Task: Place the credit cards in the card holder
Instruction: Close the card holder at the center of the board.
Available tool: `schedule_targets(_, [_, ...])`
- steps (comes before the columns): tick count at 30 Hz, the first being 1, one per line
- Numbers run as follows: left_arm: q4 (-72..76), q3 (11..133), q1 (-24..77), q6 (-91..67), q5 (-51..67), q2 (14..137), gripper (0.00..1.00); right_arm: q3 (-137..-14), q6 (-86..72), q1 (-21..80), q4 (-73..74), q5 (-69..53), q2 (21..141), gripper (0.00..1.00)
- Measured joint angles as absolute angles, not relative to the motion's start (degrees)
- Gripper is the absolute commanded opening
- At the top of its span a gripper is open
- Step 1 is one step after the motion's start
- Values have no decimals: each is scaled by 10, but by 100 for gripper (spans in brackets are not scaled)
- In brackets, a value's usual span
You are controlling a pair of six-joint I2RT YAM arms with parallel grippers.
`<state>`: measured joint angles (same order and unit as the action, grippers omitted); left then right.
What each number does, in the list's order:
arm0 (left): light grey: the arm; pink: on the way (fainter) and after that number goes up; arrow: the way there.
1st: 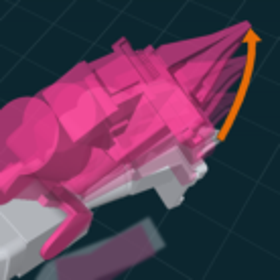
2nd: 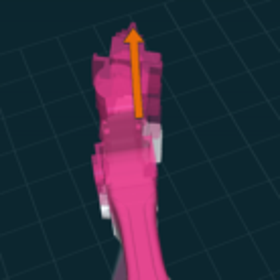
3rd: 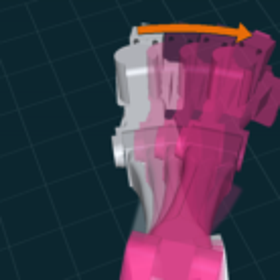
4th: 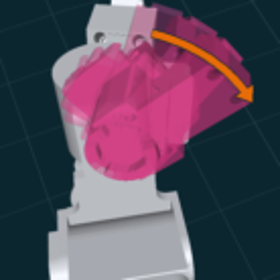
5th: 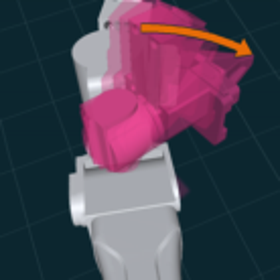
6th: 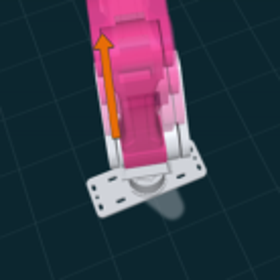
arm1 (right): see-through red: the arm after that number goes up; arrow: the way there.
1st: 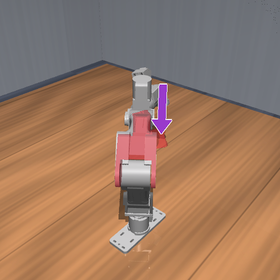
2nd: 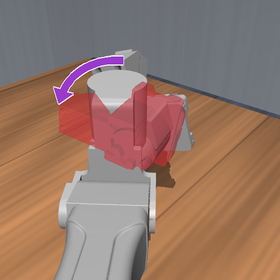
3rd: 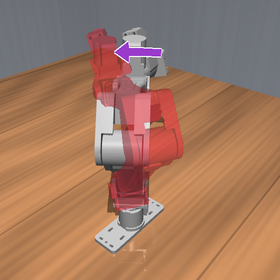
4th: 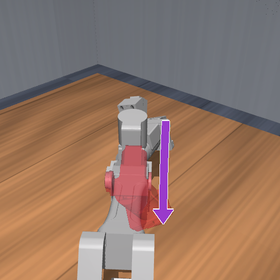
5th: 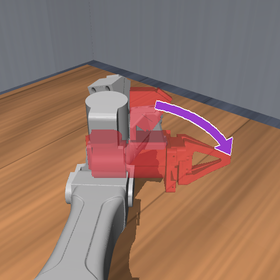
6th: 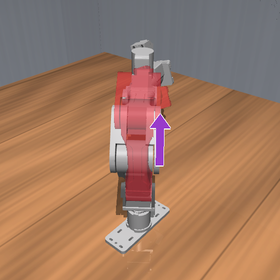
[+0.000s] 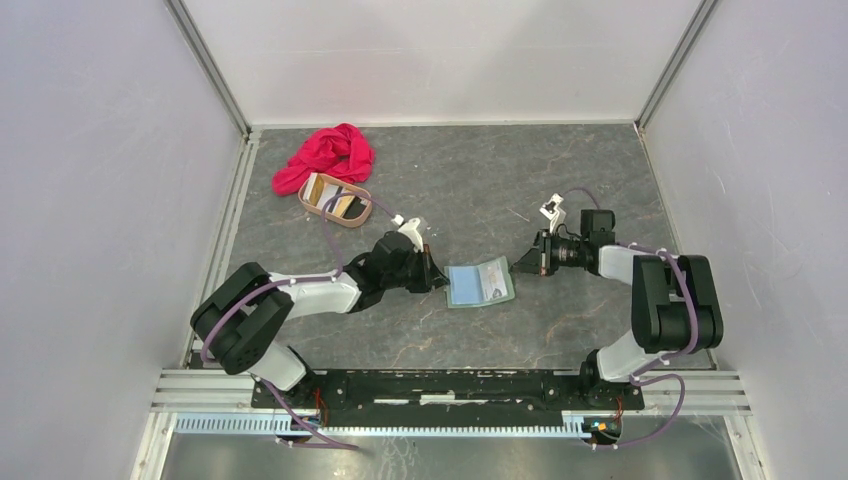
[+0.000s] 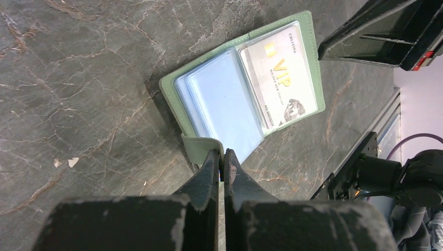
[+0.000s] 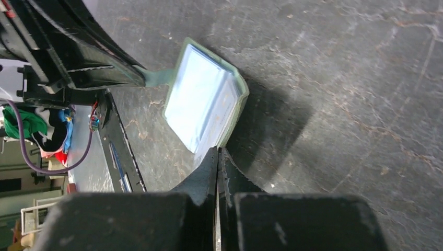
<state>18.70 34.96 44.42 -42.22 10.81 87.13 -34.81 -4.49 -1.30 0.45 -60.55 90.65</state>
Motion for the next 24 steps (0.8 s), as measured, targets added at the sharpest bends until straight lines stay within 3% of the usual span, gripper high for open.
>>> schedule_targets(16, [224,305,442,-437,108,869,2,-476,-46,196,54,-605,908,1])
schedule_targets(24, [230,275,434,-446,93,840,2,-550,22,255,134,-587,951,27])
